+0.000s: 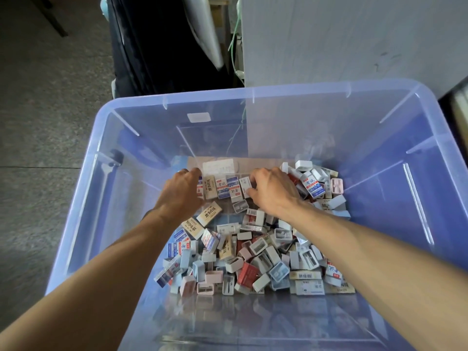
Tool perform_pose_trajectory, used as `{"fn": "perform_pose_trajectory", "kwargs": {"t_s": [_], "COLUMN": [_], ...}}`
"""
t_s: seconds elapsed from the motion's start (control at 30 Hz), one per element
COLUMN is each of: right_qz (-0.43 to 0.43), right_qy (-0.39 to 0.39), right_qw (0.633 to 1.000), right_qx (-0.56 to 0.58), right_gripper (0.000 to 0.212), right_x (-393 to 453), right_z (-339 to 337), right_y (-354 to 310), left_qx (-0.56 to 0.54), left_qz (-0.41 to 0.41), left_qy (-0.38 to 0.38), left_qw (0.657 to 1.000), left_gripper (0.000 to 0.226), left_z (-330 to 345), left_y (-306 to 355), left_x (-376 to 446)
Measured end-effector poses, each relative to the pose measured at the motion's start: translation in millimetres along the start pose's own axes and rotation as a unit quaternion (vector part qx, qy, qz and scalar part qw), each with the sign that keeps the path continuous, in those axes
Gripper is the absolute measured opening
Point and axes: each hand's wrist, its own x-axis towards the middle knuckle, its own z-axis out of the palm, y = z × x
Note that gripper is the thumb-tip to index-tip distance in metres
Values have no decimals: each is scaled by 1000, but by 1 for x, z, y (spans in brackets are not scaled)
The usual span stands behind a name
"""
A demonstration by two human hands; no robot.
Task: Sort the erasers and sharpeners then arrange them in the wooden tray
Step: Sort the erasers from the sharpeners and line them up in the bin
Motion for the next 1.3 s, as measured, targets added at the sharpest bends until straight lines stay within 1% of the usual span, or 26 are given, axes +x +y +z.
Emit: {"fn": "perform_pose_trajectory", "kwargs": {"t_s": [0.13, 0.2, 0.27, 0.33, 0.4, 0.5, 0.6, 0.7, 0.77, 0.9, 0.97, 1.07, 1.13, 1.17, 1.23, 1.3], "right_qz": [2, 0, -8, -22, -37, -48, -60, -78, -91, -101, -100, -96, -83, -75, -76, -90], "right_qy": [-22, -24, -26, -39, -53, -37, -13, -24, -31, -26, -27, -62, -99, -122, -192, -262], "right_qw": [999, 999, 998, 997, 996, 997, 997, 995, 994, 993, 994, 993, 990, 987, 978, 961], "right_qx": [30, 45, 58, 62, 59, 48, 45, 59, 55, 51, 44, 38, 61, 69, 33, -28], "right_gripper": [13, 20, 29, 35, 38, 35, 32, 30, 24, 16, 15, 24, 33, 34, 26, 19], "right_x": [-2, -3, -5, -8, -9, -6, -3, -4, -3, 6, 10, 13, 10, 8, 0, -11], "right_z": [-3, -5, -5, -5, -4, -3, -2, 0, 2, 7, 6, -1, -11, -16, -27, -30], "right_y": [4, 4, 3, 1, 0, 0, -2, -7, -11, -15, -17, -17, -14, -11, -5, -3], "left_qx": [3, 17, 22, 8, 1, 5, 30, 38, 58, 91, 101, 110, 120, 121, 96, 57], "left_qz": [22, 26, 32, 54, 74, 77, 77, 95, 101, 97, 101, 96, 90, 91, 90, 96], "left_qy": [13, 12, 27, 45, 52, 62, 74, 70, 71, 72, 66, 47, 39, 42, 33, -26], "left_qw": [1000, 999, 999, 997, 996, 995, 994, 992, 991, 988, 988, 988, 988, 988, 991, 993], "left_gripper": [49, 56, 64, 61, 50, 44, 51, 55, 56, 51, 50, 51, 52, 51, 42, 31], "left_z": [6, 7, 9, 10, 13, 16, 16, 19, 22, 21, 20, 16, 12, 10, 7, 4], "left_y": [-1, -2, -1, -1, -2, -5, -3, 3, 5, 1, 0, 2, 7, 11, 18, 21], "left_x": [-1, -4, -7, -7, -4, 0, -1, -3, -2, 3, 4, 5, 4, 2, -1, -7]}}
